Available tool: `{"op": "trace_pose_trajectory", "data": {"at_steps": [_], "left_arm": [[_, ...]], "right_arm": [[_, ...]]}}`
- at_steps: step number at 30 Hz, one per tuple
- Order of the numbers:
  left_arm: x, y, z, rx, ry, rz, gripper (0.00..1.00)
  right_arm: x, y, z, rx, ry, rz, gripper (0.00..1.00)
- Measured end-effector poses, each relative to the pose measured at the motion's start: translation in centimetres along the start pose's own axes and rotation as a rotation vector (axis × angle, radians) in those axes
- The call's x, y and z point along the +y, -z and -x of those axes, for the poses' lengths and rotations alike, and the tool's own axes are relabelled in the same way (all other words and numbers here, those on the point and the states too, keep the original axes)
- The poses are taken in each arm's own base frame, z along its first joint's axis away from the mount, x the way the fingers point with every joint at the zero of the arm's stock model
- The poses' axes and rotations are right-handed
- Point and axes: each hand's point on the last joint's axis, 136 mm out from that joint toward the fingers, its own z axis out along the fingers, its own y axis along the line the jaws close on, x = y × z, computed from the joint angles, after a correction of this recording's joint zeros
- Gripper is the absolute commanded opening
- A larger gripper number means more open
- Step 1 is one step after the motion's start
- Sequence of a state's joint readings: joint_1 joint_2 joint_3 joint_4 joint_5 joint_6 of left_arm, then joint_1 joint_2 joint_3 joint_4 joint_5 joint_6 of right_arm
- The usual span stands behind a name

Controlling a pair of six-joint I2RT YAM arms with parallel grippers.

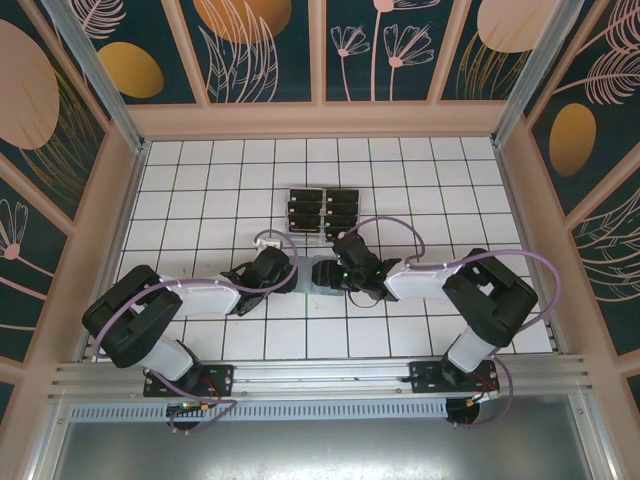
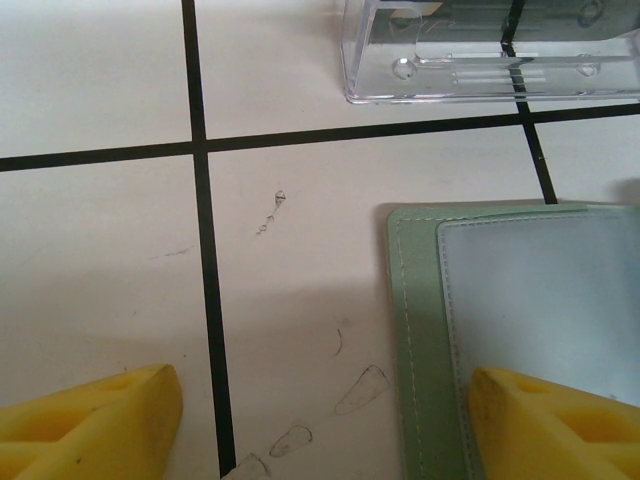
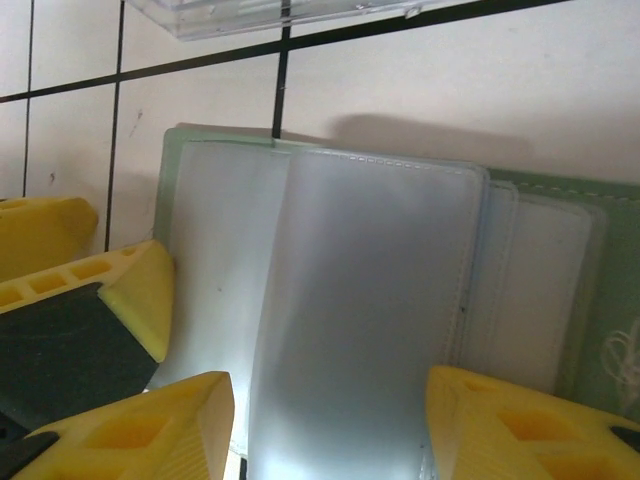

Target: Put the credit cards into the card holder

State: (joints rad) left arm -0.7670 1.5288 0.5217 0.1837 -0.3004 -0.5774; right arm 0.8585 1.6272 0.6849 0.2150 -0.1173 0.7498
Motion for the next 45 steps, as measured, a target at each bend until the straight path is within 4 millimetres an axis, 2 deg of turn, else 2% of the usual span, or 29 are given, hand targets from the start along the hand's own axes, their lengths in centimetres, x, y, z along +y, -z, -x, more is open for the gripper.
{"op": "trace_pose_trajectory", "data": {"at_steps": [19,29,45], "left_arm": [[0.0,0.0,-0.1,-0.018,0.002,0.003,0.76],[0.0,0.0,0.0,-0.031,0.01,-0.002,0.76],[-0.2,0.6,-0.2,-0.038,0.029,-0.04,0.77]], "right_arm": [[3.4,-0.4,0.4,0.014,-0.054,0.174,0.53],[3.4,-1.2,-0.1,0.038,-0.073,0.187,0.53],[4.1,-1.6,0.2,0.042,-0.079,0.207,0.53]]}}
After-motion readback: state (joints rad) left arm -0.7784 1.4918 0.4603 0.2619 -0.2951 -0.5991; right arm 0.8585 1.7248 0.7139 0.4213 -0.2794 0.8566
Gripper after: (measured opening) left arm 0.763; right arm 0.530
